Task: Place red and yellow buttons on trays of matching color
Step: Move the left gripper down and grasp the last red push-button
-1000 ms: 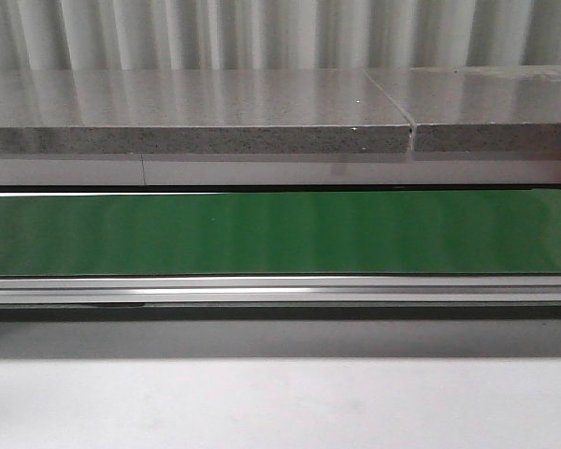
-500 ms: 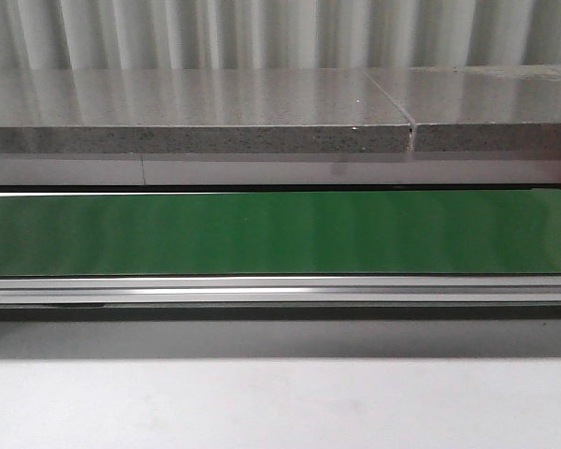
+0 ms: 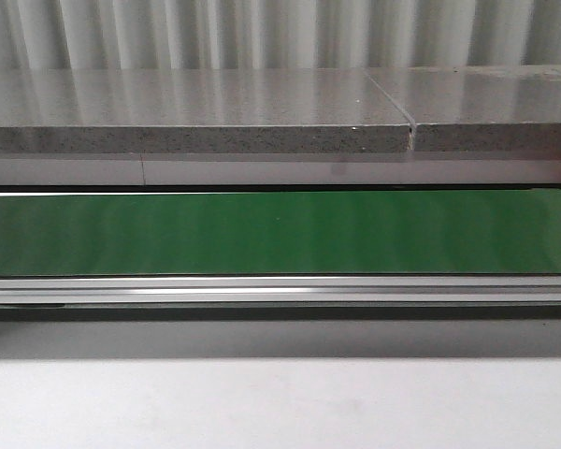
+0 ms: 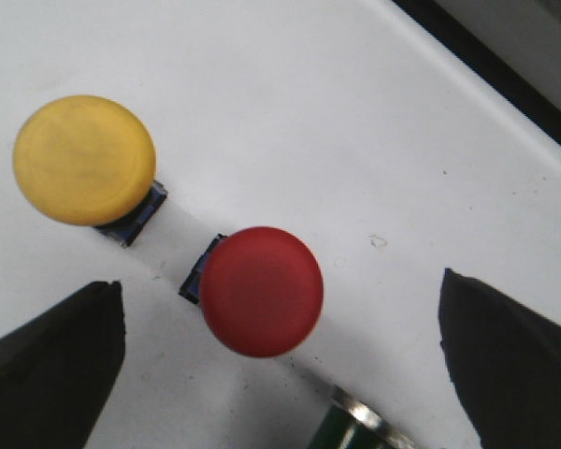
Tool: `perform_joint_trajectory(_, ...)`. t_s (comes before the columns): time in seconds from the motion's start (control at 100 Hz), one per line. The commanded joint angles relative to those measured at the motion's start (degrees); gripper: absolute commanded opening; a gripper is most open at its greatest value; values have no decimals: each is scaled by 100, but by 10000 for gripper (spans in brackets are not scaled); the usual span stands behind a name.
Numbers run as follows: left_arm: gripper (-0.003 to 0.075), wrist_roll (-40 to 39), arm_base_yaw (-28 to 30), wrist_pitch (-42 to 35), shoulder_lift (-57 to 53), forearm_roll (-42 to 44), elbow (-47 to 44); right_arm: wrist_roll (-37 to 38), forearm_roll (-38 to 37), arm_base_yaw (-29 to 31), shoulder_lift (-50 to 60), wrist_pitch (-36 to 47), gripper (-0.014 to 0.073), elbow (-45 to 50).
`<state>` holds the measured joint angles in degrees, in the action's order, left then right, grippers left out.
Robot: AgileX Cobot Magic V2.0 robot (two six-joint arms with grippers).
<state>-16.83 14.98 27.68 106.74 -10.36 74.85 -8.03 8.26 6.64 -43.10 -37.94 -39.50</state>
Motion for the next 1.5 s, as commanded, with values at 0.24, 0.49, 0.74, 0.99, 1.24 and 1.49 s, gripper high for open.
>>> perform_joint_trajectory(0.24,640,-64,53,-214,213,-71,432,-49,-25,-10,23,308,-68,-140)
perform_joint_trajectory(0.49,640,-64,53,-223,346,-71,432,-49,-25,-10,23,308,-68,-140)
perform_joint_trajectory(0.74,403,-64,53,-126,346,-103,432,-49,-25,-10,23,301,-68,-140)
perform_joint_trajectory(0.99,59,-64,29,22,269,-176,432,-49,-25,-10,23,301,-68,-140)
perform_joint_trajectory(1.24,-20,223,17,1,-400,-176,432,-49,-25,-10,23,301,-68,-140)
perform_joint_trajectory(1.49,-20,1310,17,663,-1420,-176,432,-49,-25,-10,23,301,-68,-140)
